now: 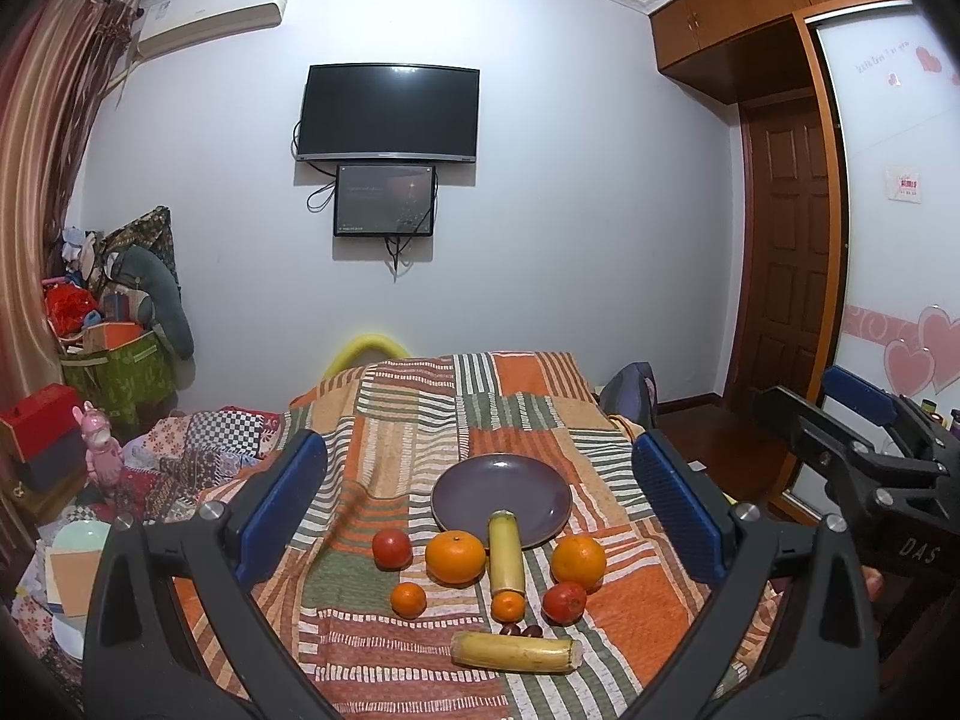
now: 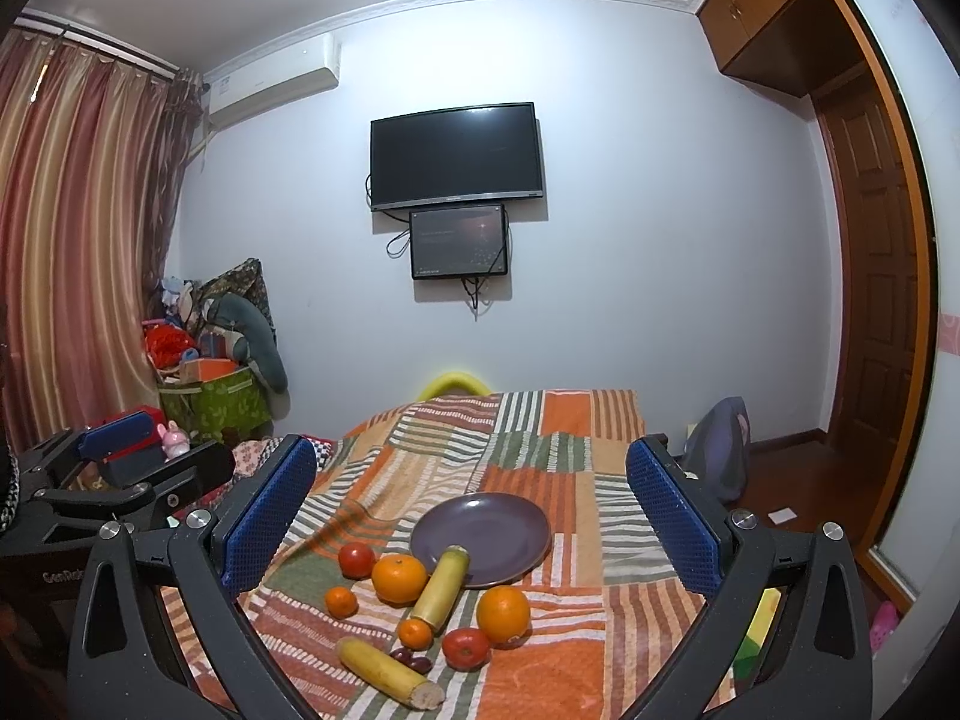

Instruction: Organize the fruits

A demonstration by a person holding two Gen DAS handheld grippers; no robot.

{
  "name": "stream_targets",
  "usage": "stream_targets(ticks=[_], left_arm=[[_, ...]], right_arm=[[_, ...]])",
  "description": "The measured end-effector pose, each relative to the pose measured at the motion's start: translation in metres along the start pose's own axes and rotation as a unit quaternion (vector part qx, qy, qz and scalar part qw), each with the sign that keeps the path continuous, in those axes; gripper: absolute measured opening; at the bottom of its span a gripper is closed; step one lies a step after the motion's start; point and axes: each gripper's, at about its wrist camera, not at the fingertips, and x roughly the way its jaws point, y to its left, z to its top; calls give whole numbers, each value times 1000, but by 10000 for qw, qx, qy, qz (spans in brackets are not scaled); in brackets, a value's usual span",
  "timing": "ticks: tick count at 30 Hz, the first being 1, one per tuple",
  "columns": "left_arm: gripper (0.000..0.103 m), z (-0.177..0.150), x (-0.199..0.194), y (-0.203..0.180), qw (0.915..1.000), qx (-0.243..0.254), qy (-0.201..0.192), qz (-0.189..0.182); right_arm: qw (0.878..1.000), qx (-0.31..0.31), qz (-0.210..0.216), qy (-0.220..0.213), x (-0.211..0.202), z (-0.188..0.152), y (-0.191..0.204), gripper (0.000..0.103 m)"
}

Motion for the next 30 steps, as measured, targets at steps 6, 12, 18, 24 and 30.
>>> stream_targets(ticks=[6, 12, 18, 24, 30], left_arm=[[103, -1, 0, 1, 10000, 3, 8, 6], [103, -1, 1, 1, 10000, 7, 9, -3], [103, -1, 3, 1, 10000, 16, 19, 2], [103, -2, 5, 1, 10000, 9, 38, -9], [103, -2, 6, 2, 10000, 21, 44, -3]], right_arm=[[10000, 11, -3, 1, 0, 1, 0, 103], [10000, 19, -6, 15, 0, 1, 1, 103], [10000, 33, -5, 26, 0, 1, 1, 103], [10000, 32, -24, 34, 0, 1, 1, 103], [10000, 58, -20, 54, 2, 3, 2, 103]])
